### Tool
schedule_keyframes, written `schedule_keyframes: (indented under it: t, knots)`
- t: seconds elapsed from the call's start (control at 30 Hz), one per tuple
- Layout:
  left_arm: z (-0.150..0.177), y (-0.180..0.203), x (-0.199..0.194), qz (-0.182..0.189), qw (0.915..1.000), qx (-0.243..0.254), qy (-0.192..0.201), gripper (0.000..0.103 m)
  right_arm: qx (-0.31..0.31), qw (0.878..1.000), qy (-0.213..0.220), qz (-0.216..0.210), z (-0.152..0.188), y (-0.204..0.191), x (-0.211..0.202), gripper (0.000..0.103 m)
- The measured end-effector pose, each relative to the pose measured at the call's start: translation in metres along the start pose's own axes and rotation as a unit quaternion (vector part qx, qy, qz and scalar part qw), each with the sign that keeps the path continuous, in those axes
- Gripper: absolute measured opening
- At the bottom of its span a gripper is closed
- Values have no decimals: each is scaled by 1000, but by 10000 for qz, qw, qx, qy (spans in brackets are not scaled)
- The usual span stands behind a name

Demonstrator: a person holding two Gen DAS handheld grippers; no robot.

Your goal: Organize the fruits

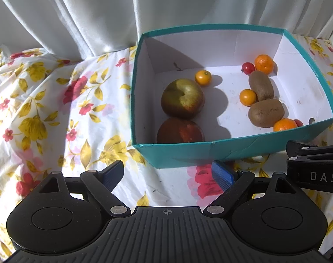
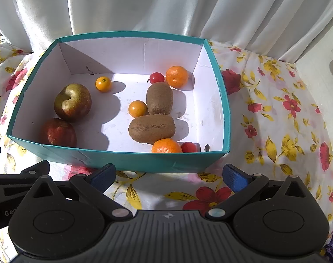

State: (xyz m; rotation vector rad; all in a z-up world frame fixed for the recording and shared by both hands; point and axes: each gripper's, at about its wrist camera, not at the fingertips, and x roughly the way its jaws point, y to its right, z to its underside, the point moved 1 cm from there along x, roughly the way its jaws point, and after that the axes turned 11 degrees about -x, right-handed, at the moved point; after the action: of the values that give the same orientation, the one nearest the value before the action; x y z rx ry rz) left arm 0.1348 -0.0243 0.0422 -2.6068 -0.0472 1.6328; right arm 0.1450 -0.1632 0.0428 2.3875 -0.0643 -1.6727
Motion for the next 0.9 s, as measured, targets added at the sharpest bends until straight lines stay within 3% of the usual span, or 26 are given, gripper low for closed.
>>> schedule_keyframes:
  t: [0.9]
  knots:
    - [1, 0, 2, -41, 10000, -3, -52, 91, -82, 9999, -48, 47, 4, -3, 3, 103]
